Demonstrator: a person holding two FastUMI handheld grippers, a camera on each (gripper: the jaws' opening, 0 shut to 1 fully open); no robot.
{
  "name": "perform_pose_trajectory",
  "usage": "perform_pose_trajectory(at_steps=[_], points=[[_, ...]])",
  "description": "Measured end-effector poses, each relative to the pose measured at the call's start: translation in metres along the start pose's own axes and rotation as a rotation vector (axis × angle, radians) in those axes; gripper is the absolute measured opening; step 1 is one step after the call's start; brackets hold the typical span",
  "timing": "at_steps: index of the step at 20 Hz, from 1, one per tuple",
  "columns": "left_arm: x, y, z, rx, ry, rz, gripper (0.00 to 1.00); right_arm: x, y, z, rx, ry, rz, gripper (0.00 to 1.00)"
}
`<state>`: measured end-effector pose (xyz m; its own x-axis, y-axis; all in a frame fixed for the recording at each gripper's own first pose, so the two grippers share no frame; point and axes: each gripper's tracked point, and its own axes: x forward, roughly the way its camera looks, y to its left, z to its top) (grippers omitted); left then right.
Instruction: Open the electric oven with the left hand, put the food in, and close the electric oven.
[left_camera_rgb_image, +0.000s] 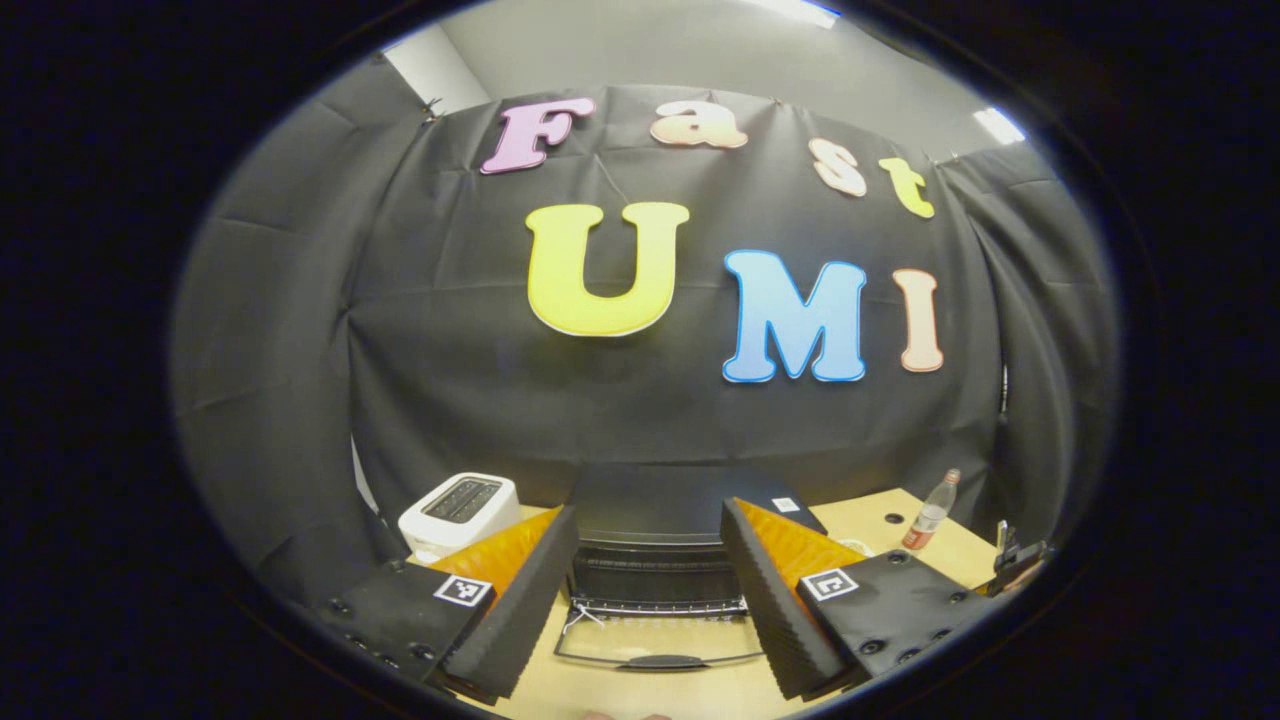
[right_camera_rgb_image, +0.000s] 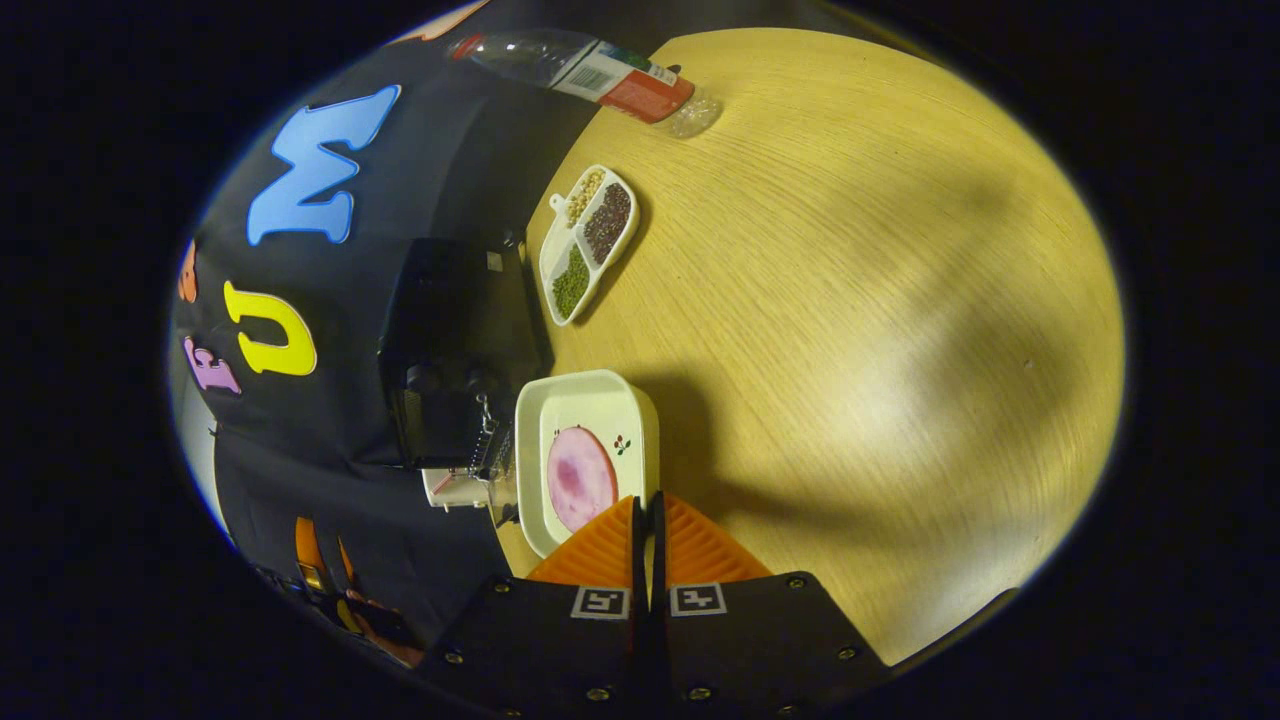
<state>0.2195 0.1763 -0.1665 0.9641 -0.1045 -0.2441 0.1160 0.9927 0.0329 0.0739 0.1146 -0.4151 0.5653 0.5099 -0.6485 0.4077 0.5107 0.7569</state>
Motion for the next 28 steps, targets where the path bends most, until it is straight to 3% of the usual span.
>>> perform_pose_trajectory(at_steps=[5, 7, 8, 9, 10, 12, 16, 19, 24, 25, 28], points=[[-0.001, 0.002, 0.005, -0.02, -0.007, -0.044, 0.94, 0.007, 0.059, -0.044, -0.002, -0.066, 0.011, 0.01], [0.0, 0.004, 0.006, -0.014, -0.009, -0.07, 0.93, 0.026, 0.087, -0.061, -0.003, -0.075, 0.029, 0.0], [-0.001, 0.007, 0.007, -0.005, -0.013, -0.08, 1.0, 0.036, 0.099, -0.069, -0.002, -0.078, 0.029, 0.0], [-0.003, 0.013, 0.009, 0.009, -0.019, -0.085, 0.93, 0.046, 0.111, -0.076, 0.003, -0.085, 0.028, 0.01], [-0.005, 0.018, 0.011, 0.022, -0.027, -0.085, 1.0, 0.056, 0.123, -0.081, 0.009, -0.092, 0.03, 0.01], [-0.011, 0.028, 0.014, 0.027, -0.035, -0.083, 0.97, 0.08, 0.147, -0.089, 0.028, -0.114, 0.041, 0.01], [-0.027, 0.054, 0.006, 0.009, -0.028, -0.062, 1.0, 0.133, 0.186, -0.085, 0.092, -0.165, 0.042, 0.01], [-0.039, 0.078, -0.01, 0.004, 0.007, -0.04, 0.97, 0.172, 0.208, -0.08, 0.222, -0.19, 0.059, 0.01], [-0.052, 0.118, -0.018, 0.005, 0.033, 0.027, 0.97, 0.221, 0.221, -0.055, 0.398, -0.348, 0.031, 0.01], [-0.055, 0.125, -0.019, 0.002, 0.037, 0.037, 0.93, 0.226, 0.226, -0.049, 0.417, -0.368, 0.033, 0.01], [-0.062, 0.144, -0.02, -0.001, 0.046, 0.071, 0.97, 0.24, 0.236, -0.032, 0.482, -0.464, 0.022, 0.01]])
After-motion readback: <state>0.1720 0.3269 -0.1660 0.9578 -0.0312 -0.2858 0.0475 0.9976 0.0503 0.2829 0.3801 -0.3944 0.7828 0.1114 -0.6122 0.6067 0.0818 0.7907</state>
